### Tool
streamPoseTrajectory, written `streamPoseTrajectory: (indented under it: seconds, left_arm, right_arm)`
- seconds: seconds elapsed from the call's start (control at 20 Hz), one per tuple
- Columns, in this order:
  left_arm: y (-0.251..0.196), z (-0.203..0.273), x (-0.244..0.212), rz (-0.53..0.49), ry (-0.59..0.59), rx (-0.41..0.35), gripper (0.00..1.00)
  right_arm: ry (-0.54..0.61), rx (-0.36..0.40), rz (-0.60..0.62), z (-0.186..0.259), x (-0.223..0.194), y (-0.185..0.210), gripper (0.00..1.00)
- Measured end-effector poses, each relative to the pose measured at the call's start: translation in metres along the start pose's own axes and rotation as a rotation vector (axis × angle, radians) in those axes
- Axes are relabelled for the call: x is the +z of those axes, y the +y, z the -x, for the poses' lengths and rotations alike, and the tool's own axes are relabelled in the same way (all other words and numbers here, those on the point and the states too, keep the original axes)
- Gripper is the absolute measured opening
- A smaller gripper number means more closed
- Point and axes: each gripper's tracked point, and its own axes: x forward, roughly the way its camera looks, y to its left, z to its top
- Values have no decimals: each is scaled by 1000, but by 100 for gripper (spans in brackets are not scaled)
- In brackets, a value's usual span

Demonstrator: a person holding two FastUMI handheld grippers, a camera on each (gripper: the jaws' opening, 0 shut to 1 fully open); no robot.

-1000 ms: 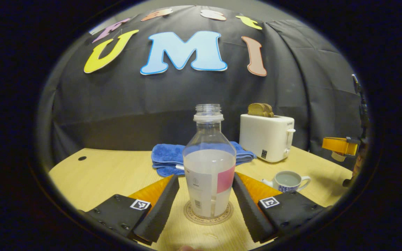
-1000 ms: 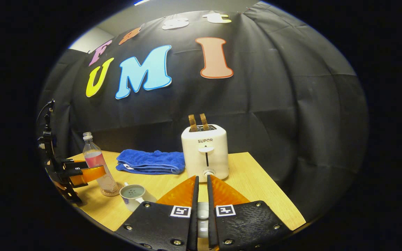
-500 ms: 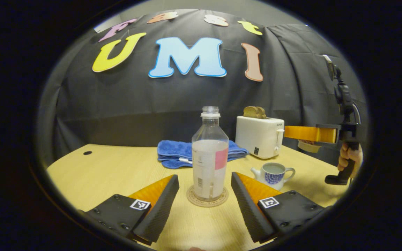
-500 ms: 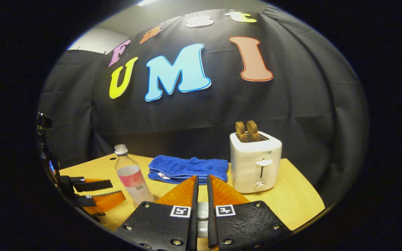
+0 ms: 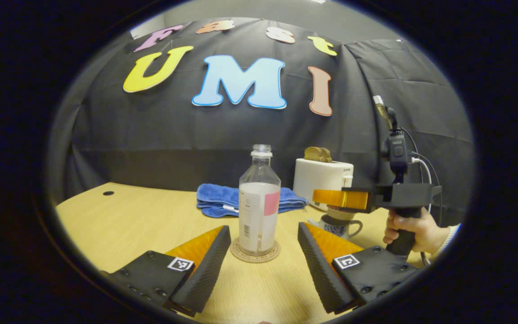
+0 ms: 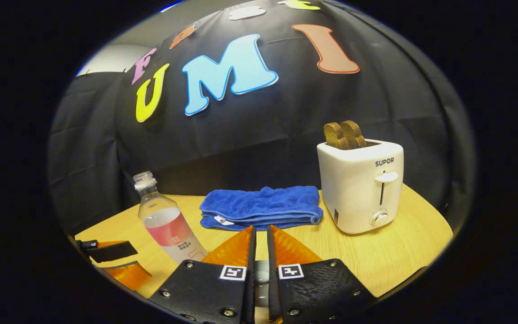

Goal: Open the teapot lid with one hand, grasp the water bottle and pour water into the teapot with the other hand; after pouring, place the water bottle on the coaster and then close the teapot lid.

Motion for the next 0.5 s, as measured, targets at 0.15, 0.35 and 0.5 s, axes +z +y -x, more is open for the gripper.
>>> streamPoseTrajectory:
  seconds: [0.15,0.35,0.5]
  left_arm:
    - [-4,2,0,8,4,-13,100]
    - [-5,2,0,10,4,-18,100]
    - [-7,3,-1,15,10,-22,100]
  right_arm:
    - [-5,-29,28,-5,-5,-6,12]
    - [-4,-38,-24,-8,-8,-14,12]
    - [-26,-31,-26,-10,-10,-15,12]
